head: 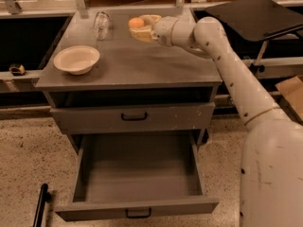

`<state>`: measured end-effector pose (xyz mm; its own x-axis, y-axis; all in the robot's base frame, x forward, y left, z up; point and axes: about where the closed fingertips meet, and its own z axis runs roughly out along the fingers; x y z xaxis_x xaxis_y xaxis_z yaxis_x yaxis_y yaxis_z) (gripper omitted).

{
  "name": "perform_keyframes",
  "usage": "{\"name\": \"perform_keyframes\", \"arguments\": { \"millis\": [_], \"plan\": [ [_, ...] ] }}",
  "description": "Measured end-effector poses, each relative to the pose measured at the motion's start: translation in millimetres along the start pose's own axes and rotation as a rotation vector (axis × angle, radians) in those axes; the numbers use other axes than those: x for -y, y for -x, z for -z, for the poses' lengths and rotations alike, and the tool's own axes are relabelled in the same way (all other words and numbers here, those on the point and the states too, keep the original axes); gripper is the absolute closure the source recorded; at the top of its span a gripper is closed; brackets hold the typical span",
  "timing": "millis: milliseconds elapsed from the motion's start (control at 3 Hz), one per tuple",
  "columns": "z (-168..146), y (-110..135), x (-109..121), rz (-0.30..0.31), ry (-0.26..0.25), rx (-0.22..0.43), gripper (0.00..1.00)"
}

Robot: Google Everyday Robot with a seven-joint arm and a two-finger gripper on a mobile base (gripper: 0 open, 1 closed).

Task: Place orange into middle drawer

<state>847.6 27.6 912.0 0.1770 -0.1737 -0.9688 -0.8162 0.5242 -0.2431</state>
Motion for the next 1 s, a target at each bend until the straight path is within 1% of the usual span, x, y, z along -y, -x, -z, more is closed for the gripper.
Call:
{"name": "perform_keyframes", "arguments": {
  "millis": [333,667,1000],
  "plan": [
    [33.6,6.0,-32.7,0.017,0.088,-0.053,1.0],
    [68.7,-8.8,-77.0,0.02,0.167,-0.131,1.0],
    [98.2,-21.9,-116.2,0.002,0.233,-0.122,1.0]
  ]
}}
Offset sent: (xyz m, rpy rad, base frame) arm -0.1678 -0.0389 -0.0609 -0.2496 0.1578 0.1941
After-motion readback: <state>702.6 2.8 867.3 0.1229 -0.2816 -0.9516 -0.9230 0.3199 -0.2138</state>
